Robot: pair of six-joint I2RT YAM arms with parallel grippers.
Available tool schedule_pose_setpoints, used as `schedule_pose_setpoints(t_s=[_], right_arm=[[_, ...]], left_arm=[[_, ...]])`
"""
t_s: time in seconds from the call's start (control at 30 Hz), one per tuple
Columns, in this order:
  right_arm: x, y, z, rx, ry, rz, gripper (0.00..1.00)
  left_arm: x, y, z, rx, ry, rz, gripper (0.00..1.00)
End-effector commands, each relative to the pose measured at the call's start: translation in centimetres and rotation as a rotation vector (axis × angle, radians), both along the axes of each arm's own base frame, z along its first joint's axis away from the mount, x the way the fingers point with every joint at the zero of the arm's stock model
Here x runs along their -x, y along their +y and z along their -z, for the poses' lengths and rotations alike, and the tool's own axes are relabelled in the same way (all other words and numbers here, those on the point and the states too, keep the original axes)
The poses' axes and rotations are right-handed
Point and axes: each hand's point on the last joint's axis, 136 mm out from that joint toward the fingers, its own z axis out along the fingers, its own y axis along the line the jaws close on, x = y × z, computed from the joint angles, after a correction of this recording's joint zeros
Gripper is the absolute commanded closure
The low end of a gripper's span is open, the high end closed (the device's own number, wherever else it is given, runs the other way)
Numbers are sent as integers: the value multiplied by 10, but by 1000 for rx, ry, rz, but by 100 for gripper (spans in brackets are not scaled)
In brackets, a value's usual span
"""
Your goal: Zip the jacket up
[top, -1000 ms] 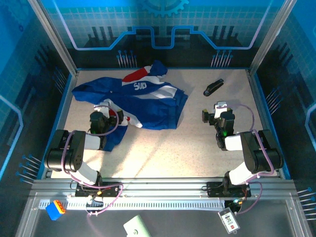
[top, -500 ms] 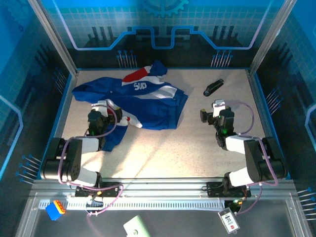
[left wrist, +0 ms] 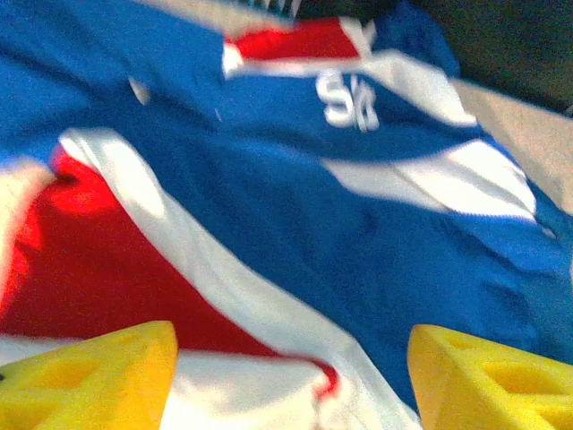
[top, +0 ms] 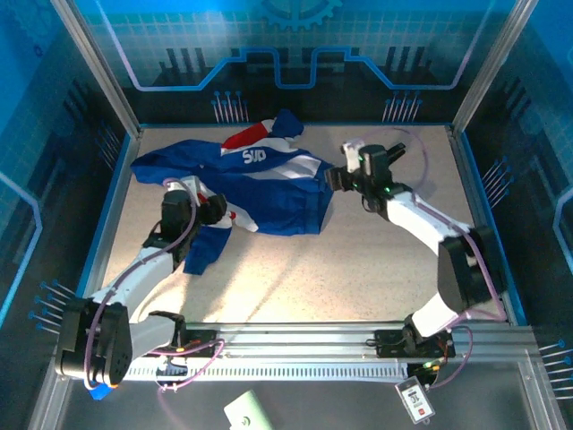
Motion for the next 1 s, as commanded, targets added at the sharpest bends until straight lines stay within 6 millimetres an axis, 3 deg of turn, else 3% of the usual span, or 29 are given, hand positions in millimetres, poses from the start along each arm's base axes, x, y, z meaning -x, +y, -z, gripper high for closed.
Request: schedule_pose_setpoints(t_s=[0.0, 0.17, 0.3, 0.4, 0.63, 0.73, 0.83, 0.97], right_arm=[[9, 39, 51, 32, 262, -101, 30], [-10, 81, 90, 160, 394, -176, 32], [-3, 104, 114, 224, 482, -225, 44], [22, 112, 136, 212, 545, -249, 54], [107, 114, 169, 218, 692, -272, 70], [141, 122, 168, 203, 699, -268, 72], [171, 147, 160, 135, 706, -312, 73], [194, 185, 139, 151, 673, -397, 69]], left_arm=[[25, -35, 36, 99, 244, 46, 36], [31, -73, 57, 138, 339, 67, 37], [22, -93, 61, 219, 364, 35, 37], [11, -96, 62, 237, 372, -3, 36], [-4, -72, 72, 167, 408, -152, 35], [-5, -54, 82, 151, 467, -217, 35], [-9, -39, 90, 162, 498, -245, 35], [-12, -19, 88, 173, 533, -257, 52]])
